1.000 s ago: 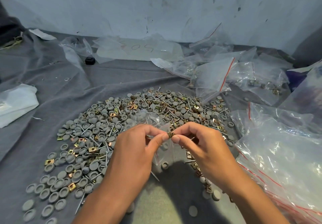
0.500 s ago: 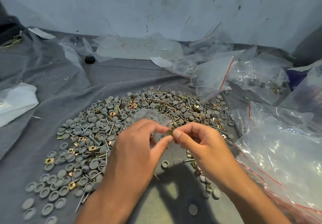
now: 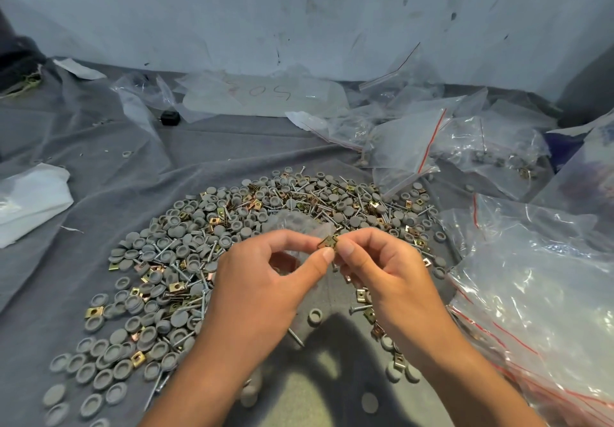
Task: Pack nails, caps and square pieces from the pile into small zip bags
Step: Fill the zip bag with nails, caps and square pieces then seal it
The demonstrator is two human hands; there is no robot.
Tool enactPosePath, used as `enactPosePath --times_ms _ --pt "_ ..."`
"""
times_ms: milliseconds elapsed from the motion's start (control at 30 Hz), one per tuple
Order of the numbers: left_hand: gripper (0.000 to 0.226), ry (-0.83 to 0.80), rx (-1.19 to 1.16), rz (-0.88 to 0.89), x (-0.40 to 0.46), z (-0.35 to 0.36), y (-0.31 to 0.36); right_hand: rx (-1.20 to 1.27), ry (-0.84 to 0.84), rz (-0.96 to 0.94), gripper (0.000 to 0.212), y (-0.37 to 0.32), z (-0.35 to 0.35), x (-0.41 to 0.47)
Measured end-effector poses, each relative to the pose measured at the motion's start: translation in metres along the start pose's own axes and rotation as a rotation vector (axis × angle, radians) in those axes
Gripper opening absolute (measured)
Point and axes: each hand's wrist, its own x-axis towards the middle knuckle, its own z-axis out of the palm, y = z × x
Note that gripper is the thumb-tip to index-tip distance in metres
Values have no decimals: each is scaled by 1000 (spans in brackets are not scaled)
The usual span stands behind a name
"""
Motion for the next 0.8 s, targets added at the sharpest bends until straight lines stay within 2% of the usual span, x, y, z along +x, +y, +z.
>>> enactPosePath --times_ms 100,167,233,333,400,467,567,667,800 --pt "31 -103 -323 -143 3 -1 -1 -66 4 -68 15 -1 2 -2" --pt "32 -89 -355 -168 3 0 -3 -195 32 -98 17 -1 2 -5" --pt "30 -64 -383 -190 3 2 -4 -444 73 -204 14 1 2 -7" --pt "13 -38 -309 -154 1 5 -3 -810 138 -366 11 2 3 -7" --pt "6 -20 -70 -27 -1 4 -5 -902 112 -345 18 3 1 -7" --pt "4 -72 84 25 -1 0 -6 -917 2 -311 23 3 -7 -7" --pt "9 -272 37 -60 0 -5 -10 -921 -170 -317 25 -2 -19 -7" --pt "11 -338 -35 -105 3 -4 -14 -855 -98 -337 21 -5 -15 -8" --pt "14 -349 -63 -113 4 0 -12 -663 12 -248 14 -6 -3 -15"
